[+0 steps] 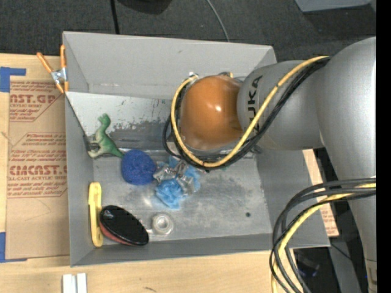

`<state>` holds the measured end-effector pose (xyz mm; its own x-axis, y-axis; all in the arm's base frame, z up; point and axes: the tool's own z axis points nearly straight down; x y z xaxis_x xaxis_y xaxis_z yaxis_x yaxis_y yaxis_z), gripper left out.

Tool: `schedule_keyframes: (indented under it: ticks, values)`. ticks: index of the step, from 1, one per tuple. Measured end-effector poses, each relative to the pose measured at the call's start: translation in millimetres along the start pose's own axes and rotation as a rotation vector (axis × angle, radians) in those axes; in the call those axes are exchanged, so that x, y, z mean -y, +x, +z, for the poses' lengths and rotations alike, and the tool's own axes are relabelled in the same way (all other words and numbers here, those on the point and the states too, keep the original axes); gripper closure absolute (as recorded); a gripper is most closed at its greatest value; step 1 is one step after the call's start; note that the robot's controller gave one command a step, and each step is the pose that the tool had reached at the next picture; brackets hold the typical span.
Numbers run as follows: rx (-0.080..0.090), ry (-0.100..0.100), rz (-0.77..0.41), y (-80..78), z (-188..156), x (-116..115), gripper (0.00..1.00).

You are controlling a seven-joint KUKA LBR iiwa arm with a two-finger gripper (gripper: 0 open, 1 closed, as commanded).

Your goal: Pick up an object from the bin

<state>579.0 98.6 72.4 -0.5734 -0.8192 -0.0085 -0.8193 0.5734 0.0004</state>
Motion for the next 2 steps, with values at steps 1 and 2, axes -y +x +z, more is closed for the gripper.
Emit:
schedule_keyframes:
  ticks: [1, 2]
  values:
    - [-0.001, -0.002, 0.000, 0.5, -3.7, -0.8, 1.00]
    - [0.000, -0.001, 0.000, 0.4, -17.0, -1.0, 1.00]
